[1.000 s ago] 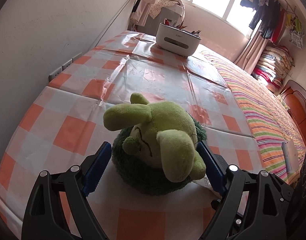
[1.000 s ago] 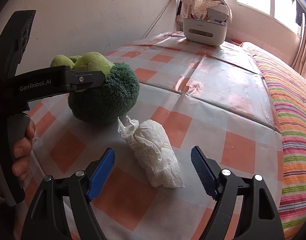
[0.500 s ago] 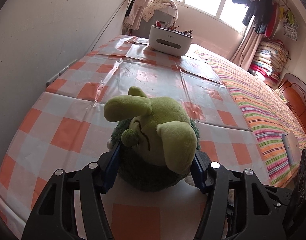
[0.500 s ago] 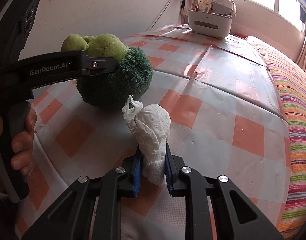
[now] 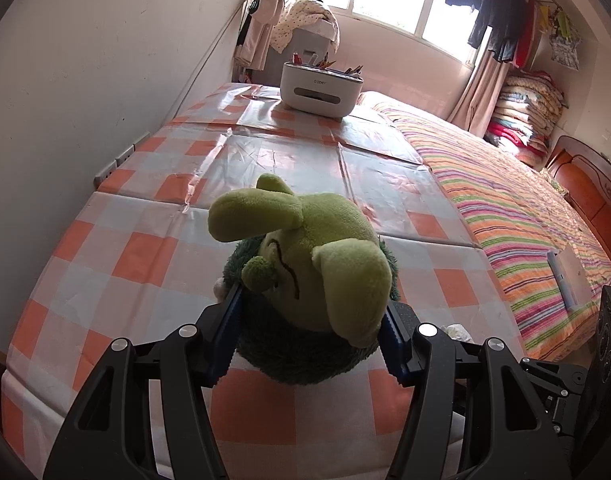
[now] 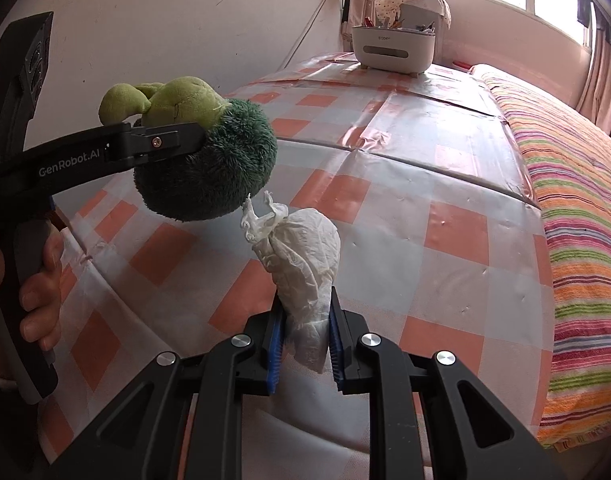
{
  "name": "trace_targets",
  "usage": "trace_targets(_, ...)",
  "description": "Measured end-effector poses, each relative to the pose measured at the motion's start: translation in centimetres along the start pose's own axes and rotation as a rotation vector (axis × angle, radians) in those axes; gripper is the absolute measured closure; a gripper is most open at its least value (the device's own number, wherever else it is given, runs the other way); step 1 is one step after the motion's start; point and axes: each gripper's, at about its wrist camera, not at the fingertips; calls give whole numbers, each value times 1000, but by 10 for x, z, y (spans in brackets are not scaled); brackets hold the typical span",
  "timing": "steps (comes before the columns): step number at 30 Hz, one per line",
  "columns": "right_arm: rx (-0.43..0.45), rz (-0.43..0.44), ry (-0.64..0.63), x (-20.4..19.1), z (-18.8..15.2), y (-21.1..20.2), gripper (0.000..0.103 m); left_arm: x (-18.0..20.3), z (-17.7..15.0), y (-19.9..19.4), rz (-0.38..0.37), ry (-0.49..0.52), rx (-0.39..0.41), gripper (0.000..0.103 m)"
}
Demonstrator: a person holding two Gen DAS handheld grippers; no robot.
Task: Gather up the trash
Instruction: 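Carry the white tissue into the cream bin and open the right tool while the left tool carries the plush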
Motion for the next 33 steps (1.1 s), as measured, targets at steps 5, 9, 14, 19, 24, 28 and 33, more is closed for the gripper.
trace_targets(5, 13, -19, 13, 3, -8, -14, 84, 5, -6, -17, -9, 6, 11, 45)
trace_targets(9, 27, -34, 28, 7, -17, -28, 84, 11, -11, -35, -26, 18, 32, 45)
trace_targets(14, 45, -62, 52, 11, -33, -47, 84, 28, -20, -56, -58, 47, 51, 45)
trace_targets(19, 67, -79, 80, 15, -51, -67, 84, 47, -28, -73, -92, 88, 68, 45)
trace_targets(24, 89, -104, 100, 18, -68, -84, 84, 69, -40, -86, -121, 140, 77, 45)
trace_targets(28, 100, -135, 128, 26, -83, -94, 84, 84, -48, -90, -147, 170, 70, 45)
trace_targets(33, 109, -158, 177, 39, -100, -105, 84, 102, -59, -90, -171, 216, 54, 44)
Point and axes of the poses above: each gripper's, at about its wrist camera, not at the fingertips, and y roughly the way its jaws point, x to its right, z to its top, and after that the axes turned 4 degrees about -x, right-handed
